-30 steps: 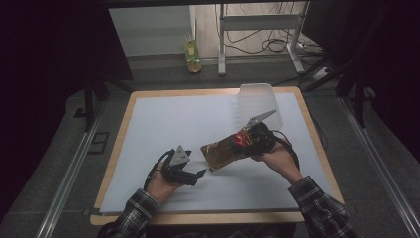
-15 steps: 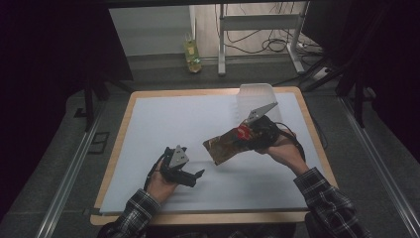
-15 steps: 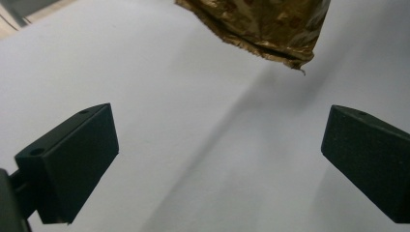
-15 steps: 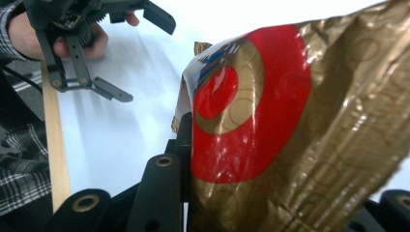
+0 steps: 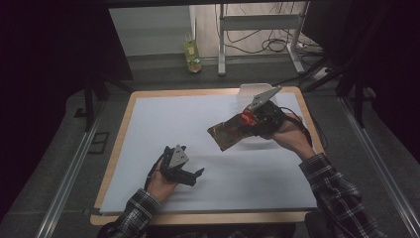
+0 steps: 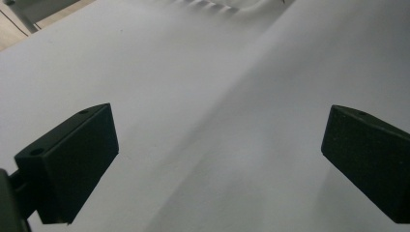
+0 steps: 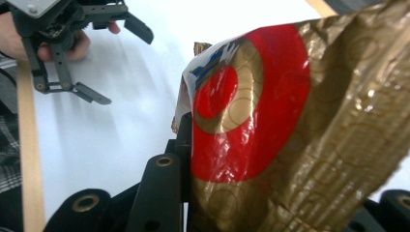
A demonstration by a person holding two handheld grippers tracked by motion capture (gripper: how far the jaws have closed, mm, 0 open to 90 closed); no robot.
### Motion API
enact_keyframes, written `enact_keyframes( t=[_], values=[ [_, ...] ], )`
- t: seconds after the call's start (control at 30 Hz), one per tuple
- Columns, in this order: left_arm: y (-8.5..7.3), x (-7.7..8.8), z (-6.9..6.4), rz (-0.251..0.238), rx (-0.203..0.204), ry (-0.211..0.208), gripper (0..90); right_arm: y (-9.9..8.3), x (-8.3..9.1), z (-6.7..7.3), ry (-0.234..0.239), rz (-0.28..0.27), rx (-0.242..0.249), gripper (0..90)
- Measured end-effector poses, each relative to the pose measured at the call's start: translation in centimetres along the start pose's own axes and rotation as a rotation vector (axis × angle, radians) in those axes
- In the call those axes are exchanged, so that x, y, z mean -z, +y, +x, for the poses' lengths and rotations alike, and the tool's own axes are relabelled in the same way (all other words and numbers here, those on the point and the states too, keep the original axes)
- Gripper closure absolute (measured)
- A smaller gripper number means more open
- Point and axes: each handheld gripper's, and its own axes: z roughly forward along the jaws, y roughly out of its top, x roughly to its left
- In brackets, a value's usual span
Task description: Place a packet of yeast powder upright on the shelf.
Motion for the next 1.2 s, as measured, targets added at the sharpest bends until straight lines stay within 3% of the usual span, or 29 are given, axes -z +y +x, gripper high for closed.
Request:
enact_keyframes(
  t=[0.23,0.57,0.77,1.2],
  values=[
    [0.0,0.0,0.1,-0.007,-0.001,0.005,0.0,1.2,1.3,-1.2,-0.022,-0.014,0.035,68.8],
    [0.0,0.0,0.0,-0.017,0.001,-0.009,0.0,2.0,3.1,-3.1,-0.058,-0.026,0.029,68.8],
    [-0.1,-0.2,-0.1,-0.008,-0.002,-0.017,0.0,2.4,4.1,-4.0,-0.084,-0.027,0.072,68.9],
    [-0.1,-0.3,-0.3,-0.001,-0.023,-0.022,0.0,2.5,5.5,-6.6,-0.156,0.041,0.127,68.9]
  ],
)
